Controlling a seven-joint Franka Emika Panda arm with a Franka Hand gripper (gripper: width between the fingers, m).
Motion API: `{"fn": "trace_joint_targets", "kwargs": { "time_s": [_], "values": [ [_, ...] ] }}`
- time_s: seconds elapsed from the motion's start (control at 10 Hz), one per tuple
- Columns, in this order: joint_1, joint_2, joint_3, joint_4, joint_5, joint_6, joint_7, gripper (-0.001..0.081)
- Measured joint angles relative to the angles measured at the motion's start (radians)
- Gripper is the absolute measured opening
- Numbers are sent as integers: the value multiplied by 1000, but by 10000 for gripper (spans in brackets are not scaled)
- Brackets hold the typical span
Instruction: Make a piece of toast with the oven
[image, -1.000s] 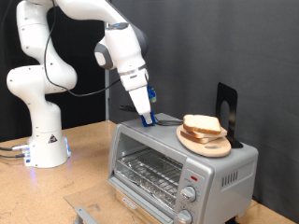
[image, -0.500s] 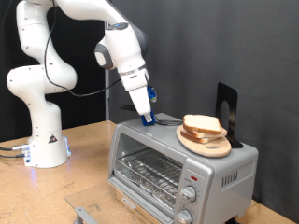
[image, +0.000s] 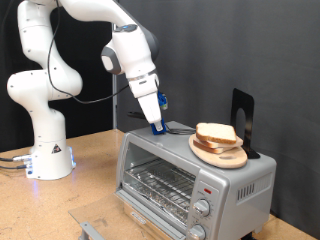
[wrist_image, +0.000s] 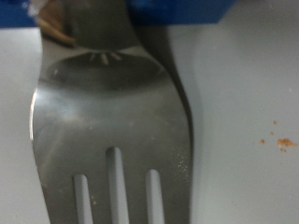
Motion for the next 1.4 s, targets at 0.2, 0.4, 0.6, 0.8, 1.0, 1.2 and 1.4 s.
{"fn": "trace_joint_targets", "kwargs": {
  "time_s": [0.2,0.4,0.6,0.8,1.0,1.2,1.4],
  "values": [
    [0,0,0,0,0,0,0,487],
    [0,2,0,0,0,0,0,497],
    [0,2,0,0,0,0,0,779],
    [0,2,0,0,0,0,0,800],
    [-1,3,0,-1,0,0,17,807],
    [-1,3,1,-1,1,0,64,808],
    [-1,3,1,-1,1,0,77,808]
  ]
}}
